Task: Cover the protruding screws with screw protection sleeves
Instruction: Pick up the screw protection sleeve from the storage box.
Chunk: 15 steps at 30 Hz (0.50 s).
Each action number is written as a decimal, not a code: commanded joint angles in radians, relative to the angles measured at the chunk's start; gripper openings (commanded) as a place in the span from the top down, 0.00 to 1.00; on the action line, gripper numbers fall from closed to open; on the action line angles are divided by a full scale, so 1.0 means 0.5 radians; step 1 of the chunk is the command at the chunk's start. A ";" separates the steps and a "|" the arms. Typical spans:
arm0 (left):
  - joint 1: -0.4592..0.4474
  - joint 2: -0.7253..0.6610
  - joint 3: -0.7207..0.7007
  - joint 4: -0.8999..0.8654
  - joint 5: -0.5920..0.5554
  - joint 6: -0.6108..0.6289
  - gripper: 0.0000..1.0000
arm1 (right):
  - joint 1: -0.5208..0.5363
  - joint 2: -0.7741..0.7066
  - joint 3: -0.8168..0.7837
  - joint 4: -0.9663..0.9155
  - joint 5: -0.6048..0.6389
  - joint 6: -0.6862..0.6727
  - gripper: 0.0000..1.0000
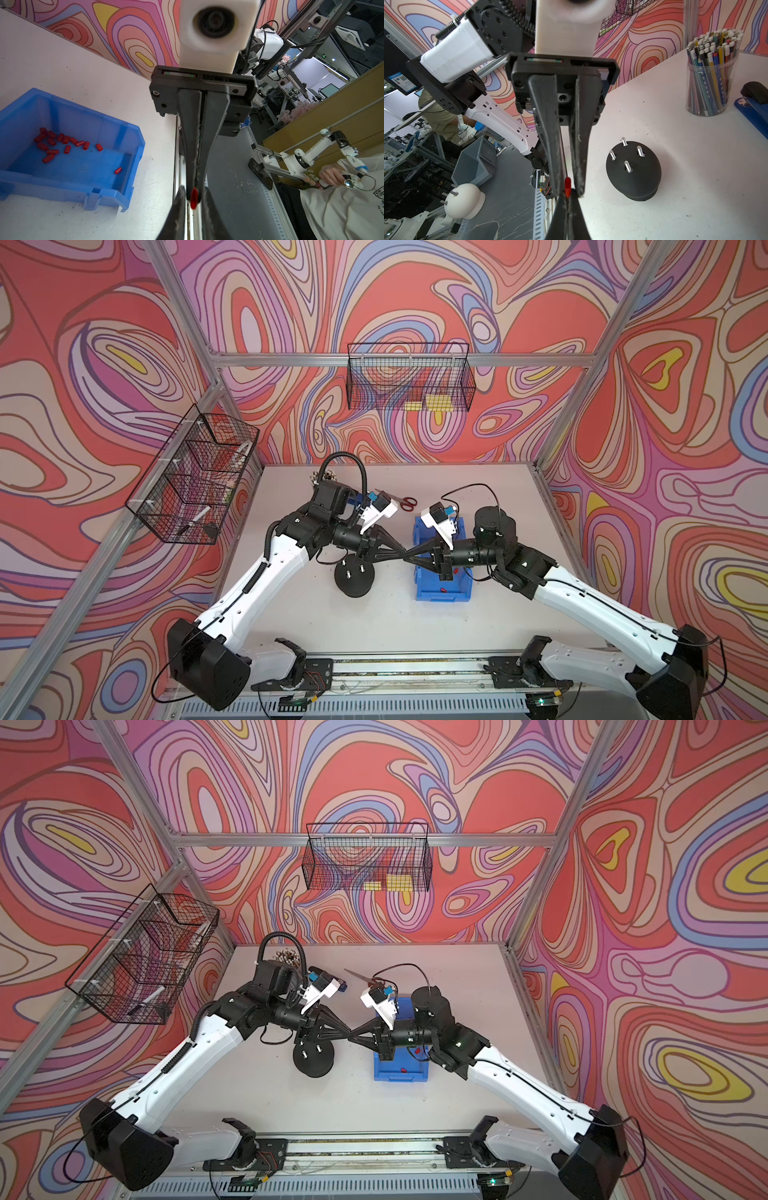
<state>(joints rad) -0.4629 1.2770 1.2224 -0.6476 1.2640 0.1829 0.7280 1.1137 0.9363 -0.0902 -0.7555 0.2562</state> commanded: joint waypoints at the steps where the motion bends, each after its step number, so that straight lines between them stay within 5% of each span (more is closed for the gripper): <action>1: 0.014 -0.072 -0.028 0.107 0.040 -0.019 0.64 | 0.004 -0.028 -0.017 0.002 -0.001 0.006 1.00; 11: 0.042 -0.069 -0.058 0.191 0.062 -0.097 0.82 | 0.004 -0.049 -0.029 -0.006 0.026 -0.001 1.00; 15: 0.042 -0.051 -0.052 0.159 0.053 -0.082 0.80 | 0.006 -0.055 -0.029 -0.004 0.047 -0.005 1.00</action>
<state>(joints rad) -0.4496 1.2476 1.2060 -0.5777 1.2644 0.1368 0.7280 1.1103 0.9344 -0.0906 -0.7479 0.2558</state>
